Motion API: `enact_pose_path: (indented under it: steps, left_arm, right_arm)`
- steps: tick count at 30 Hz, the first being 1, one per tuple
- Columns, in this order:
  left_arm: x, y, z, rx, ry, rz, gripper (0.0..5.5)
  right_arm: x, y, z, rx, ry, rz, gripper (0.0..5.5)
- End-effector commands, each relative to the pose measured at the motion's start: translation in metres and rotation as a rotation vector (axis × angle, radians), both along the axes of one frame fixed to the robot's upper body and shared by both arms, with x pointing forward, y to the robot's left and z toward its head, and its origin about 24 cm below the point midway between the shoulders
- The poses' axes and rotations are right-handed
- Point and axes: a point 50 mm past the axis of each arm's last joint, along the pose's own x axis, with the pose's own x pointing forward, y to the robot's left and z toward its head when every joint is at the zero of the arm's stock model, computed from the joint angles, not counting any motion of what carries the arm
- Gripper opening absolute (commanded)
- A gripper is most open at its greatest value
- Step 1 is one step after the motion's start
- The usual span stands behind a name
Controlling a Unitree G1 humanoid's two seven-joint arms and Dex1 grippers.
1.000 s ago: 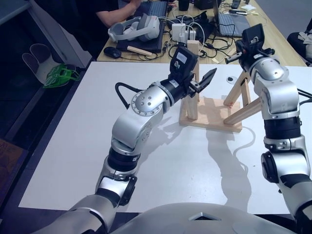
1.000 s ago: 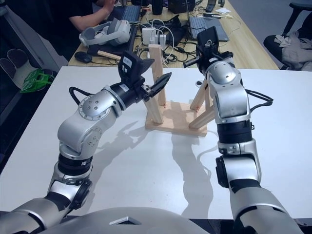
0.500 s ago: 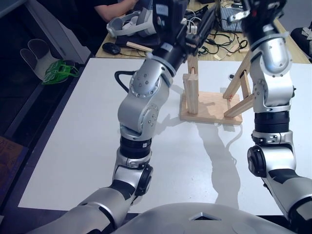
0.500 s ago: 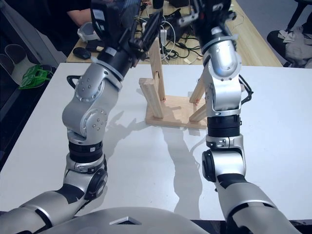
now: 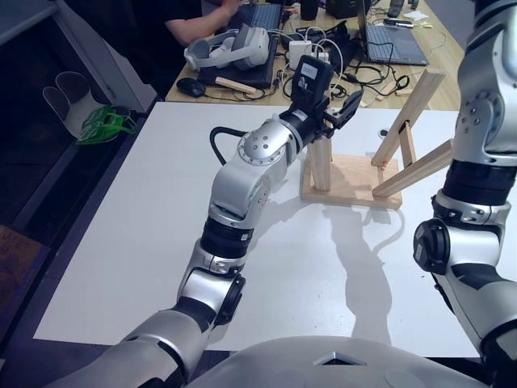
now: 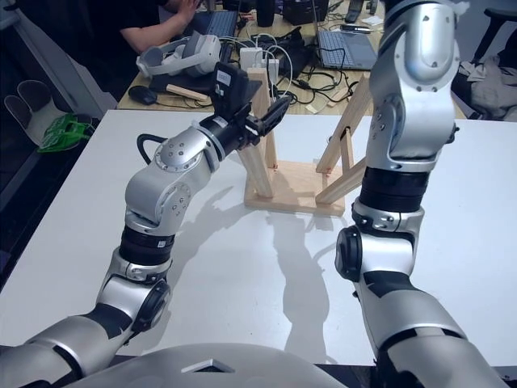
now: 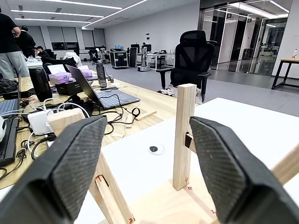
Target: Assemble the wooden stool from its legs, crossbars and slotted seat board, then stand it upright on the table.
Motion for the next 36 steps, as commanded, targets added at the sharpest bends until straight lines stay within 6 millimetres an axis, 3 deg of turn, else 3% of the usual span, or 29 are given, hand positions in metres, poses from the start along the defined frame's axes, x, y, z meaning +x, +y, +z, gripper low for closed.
enact_pose_path:
  steps: [1, 4, 6, 8, 10, 12, 16, 19, 20, 24, 28, 33, 36]
  left_arm:
    - [0.006, 0.009, 0.010, -0.064, -0.032, 0.097, 3.27]
    - [0.006, 0.020, 0.058, -0.191, -0.211, 0.139, 3.27]
    - [0.006, 0.031, 0.074, -0.257, -0.252, 0.203, 3.27]
    - [0.011, 0.055, 0.082, -0.364, -0.250, 0.395, 3.27]
    - [0.015, 0.083, 0.081, -0.446, -0.241, 0.588, 3.27]
    - [0.018, 0.092, 0.075, -0.467, -0.219, 0.649, 3.27]
    - [0.018, 0.084, 0.065, -0.466, -0.181, 0.627, 3.27]
    - [0.017, 0.080, 0.060, -0.473, -0.155, 0.615, 3.27]
    - [0.017, 0.079, 0.059, -0.473, -0.151, 0.612, 3.27]
    - [0.017, 0.078, 0.055, -0.467, -0.137, 0.607, 3.27]
    - [0.018, 0.076, 0.053, -0.466, -0.127, 0.601, 3.27]
    - [0.018, 0.075, 0.048, -0.459, -0.112, 0.595, 3.27]
    - [0.017, 0.074, 0.048, -0.459, -0.110, 0.592, 3.27]
  right_arm:
    - [0.003, 0.014, -0.025, -0.096, 0.130, 0.087, 0.02]
    - [0.007, 0.014, -0.034, -0.074, 0.193, 0.113, 0.02]
    - [0.012, 0.014, -0.036, -0.067, 0.222, 0.125, 0.02]
    - [0.021, 0.016, -0.049, -0.102, 0.321, 0.137, 0.02]
    - [0.026, 0.025, -0.082, -0.228, 0.488, 0.228, 0.02]
    - [0.015, 0.040, -0.113, -0.383, 0.602, 0.434, 0.02]
    - [0.003, 0.054, -0.146, -0.490, 0.736, 0.646, 0.02]
    - [0.010, 0.051, -0.184, -0.417, 0.944, 0.601, 0.02]
    - [0.010, 0.053, -0.188, -0.396, 0.950, 0.613, 0.02]
    - [0.010, 0.066, -0.170, -0.280, 0.872, 0.739, 0.02]
    - [0.017, 0.061, -0.169, -0.216, 0.891, 0.730, 0.02]
    - [0.020, 0.062, -0.111, 0.128, 0.646, 0.923, 0.02]
    - [0.020, 0.060, -0.098, 0.262, 0.647, 1.003, 0.02]
